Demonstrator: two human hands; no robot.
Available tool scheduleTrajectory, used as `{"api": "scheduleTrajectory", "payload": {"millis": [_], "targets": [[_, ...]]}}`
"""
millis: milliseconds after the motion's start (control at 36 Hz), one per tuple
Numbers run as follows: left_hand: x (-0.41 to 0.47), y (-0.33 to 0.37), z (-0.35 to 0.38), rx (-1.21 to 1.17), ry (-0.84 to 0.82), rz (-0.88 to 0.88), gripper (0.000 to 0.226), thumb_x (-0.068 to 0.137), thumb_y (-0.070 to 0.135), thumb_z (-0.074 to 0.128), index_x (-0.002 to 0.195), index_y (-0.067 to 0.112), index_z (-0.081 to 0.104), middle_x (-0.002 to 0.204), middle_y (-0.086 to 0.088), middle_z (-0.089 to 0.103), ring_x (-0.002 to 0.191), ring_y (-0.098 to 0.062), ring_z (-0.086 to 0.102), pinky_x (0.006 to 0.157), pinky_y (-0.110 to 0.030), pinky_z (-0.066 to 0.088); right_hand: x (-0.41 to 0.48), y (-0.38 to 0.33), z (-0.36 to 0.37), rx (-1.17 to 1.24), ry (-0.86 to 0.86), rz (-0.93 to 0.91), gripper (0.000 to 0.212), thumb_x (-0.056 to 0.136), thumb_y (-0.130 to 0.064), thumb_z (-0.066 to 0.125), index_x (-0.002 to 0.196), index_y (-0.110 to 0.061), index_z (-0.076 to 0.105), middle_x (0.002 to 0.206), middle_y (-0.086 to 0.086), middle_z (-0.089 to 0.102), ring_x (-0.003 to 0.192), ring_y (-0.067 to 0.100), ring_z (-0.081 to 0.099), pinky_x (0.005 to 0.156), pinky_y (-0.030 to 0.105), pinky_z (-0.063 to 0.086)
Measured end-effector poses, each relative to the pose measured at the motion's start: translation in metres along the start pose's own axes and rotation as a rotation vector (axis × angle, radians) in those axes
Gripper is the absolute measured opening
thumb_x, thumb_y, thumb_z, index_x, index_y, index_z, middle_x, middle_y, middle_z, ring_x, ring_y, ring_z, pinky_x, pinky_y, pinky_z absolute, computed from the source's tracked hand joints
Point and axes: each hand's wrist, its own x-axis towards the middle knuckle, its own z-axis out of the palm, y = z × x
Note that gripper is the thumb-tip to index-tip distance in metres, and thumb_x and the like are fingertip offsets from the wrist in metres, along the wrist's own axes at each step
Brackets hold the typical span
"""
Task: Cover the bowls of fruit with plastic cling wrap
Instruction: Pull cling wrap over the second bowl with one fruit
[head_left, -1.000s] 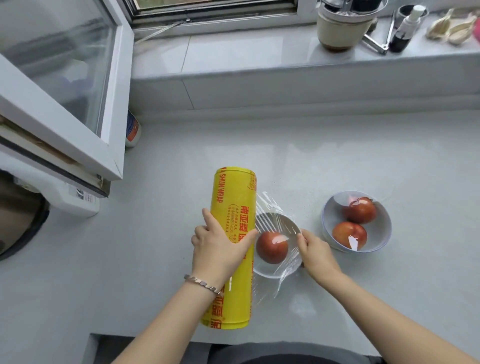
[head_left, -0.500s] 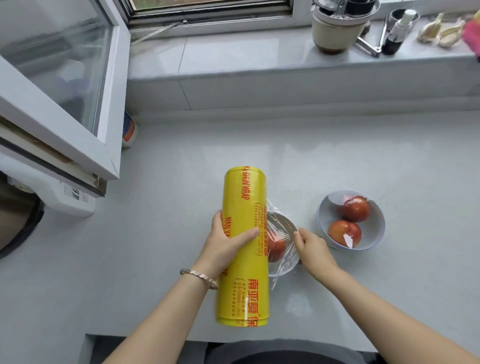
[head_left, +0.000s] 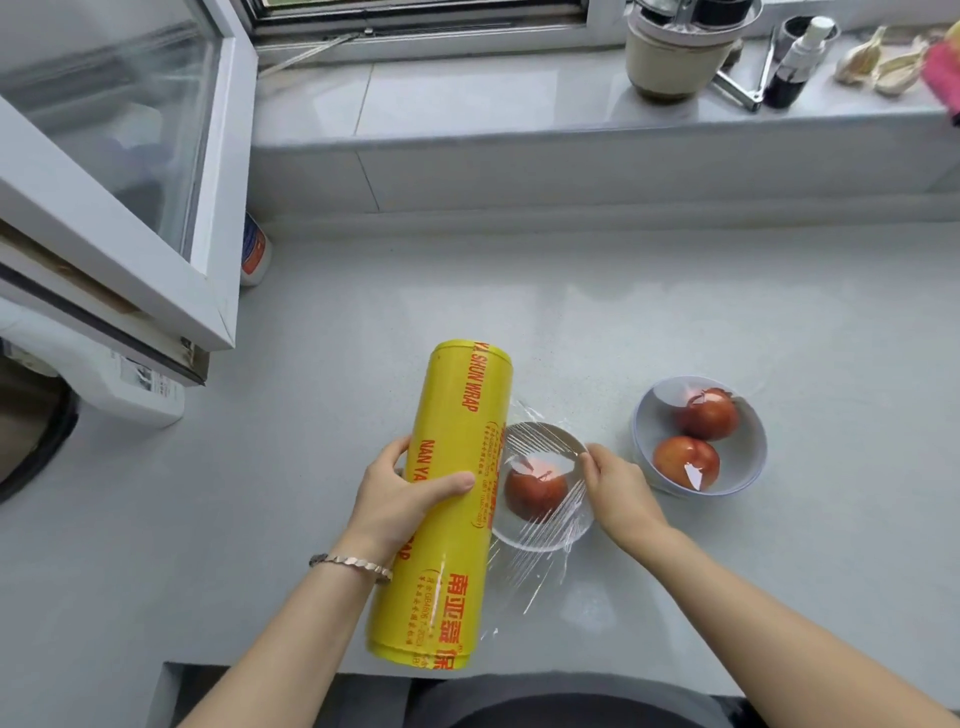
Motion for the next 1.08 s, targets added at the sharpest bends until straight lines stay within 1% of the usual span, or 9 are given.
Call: {"api": "scheduleTrajectory", "payload": {"millis": [167, 306, 444, 611, 722, 833, 917, 972, 1083], "targets": [[-0.007, -0.013, -0.011, -0.083, 0.046, 0.027, 0.106, 0.034, 0.046, 0.084, 0.129, 0.025, 0.042, 0.111, -0.009, 0.065, 0.088, -0.030, 0.069, 0.072, -0.048, 0.058, 0.000, -0.001, 0.002, -0.001, 0.028, 0.043, 0.025, 0.098, -0.020, 0.034, 0.079, -0.009, 0.046, 0.078, 0.012, 0.054, 0.075, 0.029, 0.049, 0.065, 0.032, 0.032], [0.001, -0.021, -0.030, -0.187, 0.204, 0.017, 0.091, 0.054, 0.024, 0.087, 0.132, 0.018, 0.039, 0.115, -0.010, 0.061, 0.092, -0.030, 0.066, 0.075, -0.045, 0.056, -0.002, 0.002, -0.003, -0.012, 0.061, 0.062, 0.033, 0.098, -0.018, 0.035, 0.065, -0.016, 0.037, 0.076, 0.010, 0.051, 0.074, 0.026, 0.045, 0.065, 0.029, 0.027], [0.012, -0.028, -0.025, 0.049, 0.285, 0.051, 0.086, 0.065, 0.020, 0.084, 0.133, 0.018, 0.033, 0.118, -0.007, 0.055, 0.096, -0.024, 0.057, 0.083, -0.038, 0.049, -0.003, -0.001, -0.005, -0.036, 0.071, 0.057, 0.038, 0.098, -0.017, 0.035, 0.060, -0.022, 0.031, 0.085, 0.022, 0.061, 0.075, 0.026, 0.045, 0.065, 0.030, 0.027], [0.021, -0.034, -0.013, 0.342, 0.343, -0.042, 0.100, 0.060, 0.051, 0.080, 0.137, 0.028, 0.021, 0.128, -0.011, 0.049, 0.109, -0.034, 0.054, 0.090, -0.050, 0.049, -0.006, 0.005, -0.009, -0.064, 0.091, 0.076, 0.026, 0.098, -0.015, 0.035, 0.075, -0.007, 0.043, 0.087, 0.024, 0.061, 0.074, 0.028, 0.042, 0.061, 0.030, 0.019], [0.018, -0.041, -0.013, 0.458, 0.375, -0.060, 0.103, 0.066, 0.052, 0.076, 0.143, 0.027, 0.012, 0.130, -0.016, 0.043, 0.113, -0.038, 0.049, 0.093, -0.049, 0.046, -0.011, 0.010, -0.011, -0.042, 0.097, 0.125, 0.027, 0.098, -0.017, 0.035, 0.081, -0.002, 0.050, 0.081, 0.014, 0.055, 0.078, 0.027, 0.045, 0.065, 0.030, 0.026], [0.018, -0.048, -0.018, 0.478, 0.343, -0.044, 0.104, 0.070, 0.053, 0.072, 0.146, 0.027, 0.006, 0.133, -0.015, 0.039, 0.117, -0.036, 0.046, 0.094, -0.047, 0.044, -0.014, 0.004, -0.010, -0.172, 0.059, 0.179, 0.023, 0.096, -0.011, 0.036, 0.096, 0.000, 0.056, 0.098, 0.021, 0.061, 0.094, 0.036, 0.055, 0.072, 0.033, 0.036], [0.018, -0.047, -0.020, 0.515, 0.323, -0.043, 0.105, 0.072, 0.053, 0.069, 0.146, 0.024, 0.001, 0.139, -0.016, 0.030, 0.122, -0.036, 0.041, 0.096, -0.046, 0.041, -0.014, -0.018, -0.007, -0.312, 0.165, -0.025, 0.034, 0.086, 0.002, 0.047, 0.120, 0.006, 0.052, 0.118, 0.027, 0.053, 0.111, 0.042, 0.048, 0.095, 0.040, 0.037], [0.020, -0.045, -0.020, 0.620, 0.346, 0.019, 0.105, 0.074, 0.051, 0.068, 0.147, 0.021, -0.002, 0.148, -0.015, 0.013, 0.134, -0.037, 0.024, 0.106, -0.047, 0.031, -0.007, -0.040, -0.004, -0.286, 0.203, -0.194, 0.040, 0.084, 0.002, 0.051, 0.124, 0.005, 0.051, 0.126, 0.024, 0.050, 0.119, 0.040, 0.045, 0.103, 0.038, 0.033], [0.035, -0.043, -0.020, 0.877, 0.349, 0.436, 0.090, 0.067, 0.036, 0.058, 0.146, 0.027, 0.015, 0.155, -0.012, 0.013, 0.144, -0.031, 0.006, 0.114, -0.047, 0.005, 0.025, -0.085, 0.010, -0.232, 0.023, -0.381, 0.039, 0.093, -0.017, 0.049, 0.130, -0.004, 0.048, 0.135, 0.011, 0.047, 0.129, 0.024, 0.038, 0.103, 0.020, 0.022]]}}
